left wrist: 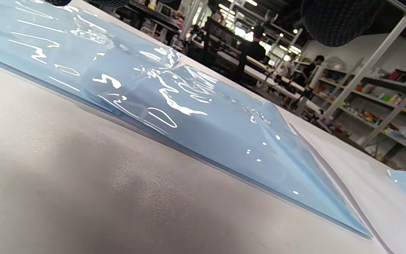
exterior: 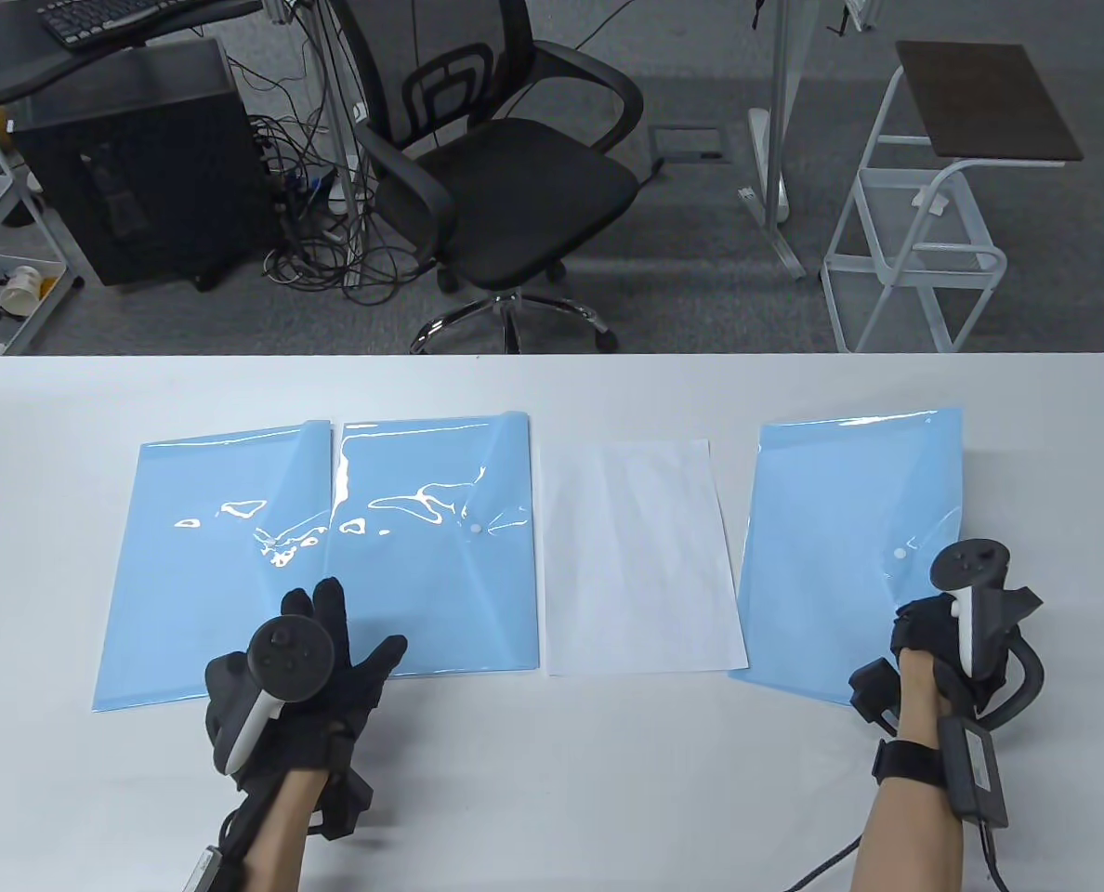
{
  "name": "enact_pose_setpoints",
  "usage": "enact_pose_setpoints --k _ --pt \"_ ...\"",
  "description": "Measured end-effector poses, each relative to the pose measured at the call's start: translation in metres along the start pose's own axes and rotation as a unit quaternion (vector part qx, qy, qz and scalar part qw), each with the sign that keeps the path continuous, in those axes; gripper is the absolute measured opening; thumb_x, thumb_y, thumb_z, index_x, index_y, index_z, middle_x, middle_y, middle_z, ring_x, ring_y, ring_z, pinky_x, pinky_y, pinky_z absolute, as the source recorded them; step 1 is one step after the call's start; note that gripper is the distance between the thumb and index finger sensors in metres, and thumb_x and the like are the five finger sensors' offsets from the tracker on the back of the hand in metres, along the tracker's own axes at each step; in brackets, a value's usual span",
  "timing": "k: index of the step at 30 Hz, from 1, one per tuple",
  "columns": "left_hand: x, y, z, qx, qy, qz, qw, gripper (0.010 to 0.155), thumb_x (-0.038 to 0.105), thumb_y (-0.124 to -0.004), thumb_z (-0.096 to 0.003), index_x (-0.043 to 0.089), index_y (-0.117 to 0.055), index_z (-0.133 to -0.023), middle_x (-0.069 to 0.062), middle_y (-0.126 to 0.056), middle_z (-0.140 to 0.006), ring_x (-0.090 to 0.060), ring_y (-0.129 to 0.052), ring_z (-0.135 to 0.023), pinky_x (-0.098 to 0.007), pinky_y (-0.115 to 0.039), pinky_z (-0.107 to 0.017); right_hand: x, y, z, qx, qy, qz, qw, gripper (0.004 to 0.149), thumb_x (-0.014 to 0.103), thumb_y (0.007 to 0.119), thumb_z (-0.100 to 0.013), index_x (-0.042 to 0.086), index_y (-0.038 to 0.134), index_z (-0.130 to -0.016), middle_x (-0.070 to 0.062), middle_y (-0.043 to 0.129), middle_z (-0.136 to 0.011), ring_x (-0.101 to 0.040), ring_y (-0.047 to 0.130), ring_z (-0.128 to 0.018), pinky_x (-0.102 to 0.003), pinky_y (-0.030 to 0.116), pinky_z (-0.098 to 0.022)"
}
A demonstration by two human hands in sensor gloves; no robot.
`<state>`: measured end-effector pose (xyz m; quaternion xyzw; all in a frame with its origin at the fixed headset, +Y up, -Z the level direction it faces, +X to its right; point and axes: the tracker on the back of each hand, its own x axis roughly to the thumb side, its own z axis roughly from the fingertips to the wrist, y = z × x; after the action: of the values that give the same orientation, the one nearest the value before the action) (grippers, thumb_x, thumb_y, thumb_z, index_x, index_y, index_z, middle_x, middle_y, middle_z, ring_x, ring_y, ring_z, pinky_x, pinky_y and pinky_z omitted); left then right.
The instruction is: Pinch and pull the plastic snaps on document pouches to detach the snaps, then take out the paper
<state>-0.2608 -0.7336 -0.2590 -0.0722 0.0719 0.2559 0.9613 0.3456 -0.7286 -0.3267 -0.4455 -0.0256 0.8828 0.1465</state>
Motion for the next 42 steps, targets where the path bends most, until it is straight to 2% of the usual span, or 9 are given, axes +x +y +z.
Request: enact_pose_setpoints --k 5,15,18,23,26,31,38,42 --pt "0.000 0.003 0.007 0.005 -0.006 0.015 1.000 0.093 0.067 -0.067 -0.0569 0.015 -0.023 -0.119 -0.031 -0.028 -0.122 -0.071 -0.042 -0.102 -0.077 -0.051 -0.065 0.013 -0.039 0.026 -0.058 -0.030 0.000 0.998 0.038 0.025 0.090 -0.047 0.023 0.077 -0.083 -0.013 0.103 -0.072 -0.031 0.110 -0.050 -0.052 0.093 -0.036" --pt "0.000 0.009 0.015 0.013 -0.015 0.034 0.999 0.092 0.067 -0.067 -0.0570 0.015 -0.023 -0.119 -0.031 -0.029 -0.121 -0.071 -0.043 -0.102 -0.077 -0.052 -0.065 0.026 -0.131 0.097 -0.177 -0.114 -0.061 0.976 0.042 0.022 0.084 -0.051 0.024 0.072 -0.091 -0.010 0.100 -0.075 -0.029 0.109 -0.046 -0.050 0.092 -0.033" --pt "0.000 0.009 0.016 0.012 -0.016 0.038 0.999 0.092 0.067 -0.067 -0.0570 0.015 -0.023 -0.119 -0.031 -0.029 -0.122 -0.071 -0.043 -0.101 -0.077 -0.052 -0.064 0.027 -0.151 0.121 -0.208 -0.148 -0.086 0.963 0.043 0.021 0.082 -0.052 0.023 0.071 -0.094 -0.009 0.099 -0.077 -0.028 0.108 -0.047 -0.050 0.091 -0.034" --pt "-0.001 0.010 0.018 0.015 -0.015 0.043 0.999 0.092 0.066 -0.067 -0.0571 0.015 -0.023 -0.119 -0.031 -0.029 -0.122 -0.070 -0.043 -0.101 -0.077 -0.052 -0.065 0.024 -0.164 0.156 -0.225 -0.201 -0.142 0.943 0.043 0.021 0.079 -0.054 0.023 0.070 -0.095 -0.009 0.098 -0.079 -0.027 0.106 -0.047 -0.050 0.090 -0.033" --pt "-0.002 0.010 0.020 0.015 -0.014 0.045 0.999 0.092 0.067 -0.067 -0.0570 0.015 -0.023 -0.119 -0.031 -0.029 -0.122 -0.070 -0.043 -0.102 -0.077 -0.052 -0.065 0.023 -0.158 0.171 -0.213 -0.234 -0.182 0.931 0.042 0.022 0.077 -0.054 0.022 0.069 -0.096 -0.009 0.097 -0.078 -0.025 0.106 -0.043 -0.048 0.091 -0.031" --pt "-0.003 0.011 0.021 0.017 -0.014 0.047 0.999 0.092 0.066 -0.067 -0.0572 0.015 -0.023 -0.119 -0.031 -0.029 -0.121 -0.071 -0.042 -0.101 -0.077 -0.052 -0.064 0.028 -0.129 0.189 -0.129 -0.268 -0.256 0.920 0.041 0.024 0.074 -0.056 0.022 0.068 -0.096 -0.008 0.097 -0.076 -0.022 0.105 -0.039 -0.045 0.091 -0.028" --pt "-0.005 0.013 0.022 0.020 -0.010 0.046 0.999 0.092 0.066 -0.066 -0.0574 0.015 -0.023 -0.119 -0.031 -0.029 -0.121 -0.071 -0.042 -0.101 -0.077 -0.052 -0.064 0.048 -0.068 0.198 0.022 -0.291 -0.348 0.891 0.041 0.027 0.073 -0.057 0.022 0.068 -0.096 -0.005 0.098 -0.073 -0.018 0.104 -0.035 -0.043 0.090 -0.025" --pt "-0.009 0.015 0.022 0.021 -0.003 0.048 0.999 0.092 0.066 -0.066 -0.0573 0.015 -0.023 -0.119 -0.031 -0.029 -0.121 -0.071 -0.042 -0.101 -0.077 -0.052 -0.064 0.057 -0.032 0.200 0.084 -0.299 -0.380 0.872 0.040 0.028 0.073 -0.057 0.022 0.068 -0.096 -0.005 0.098 -0.071 -0.016 0.103 -0.033 -0.042 0.090 -0.024"
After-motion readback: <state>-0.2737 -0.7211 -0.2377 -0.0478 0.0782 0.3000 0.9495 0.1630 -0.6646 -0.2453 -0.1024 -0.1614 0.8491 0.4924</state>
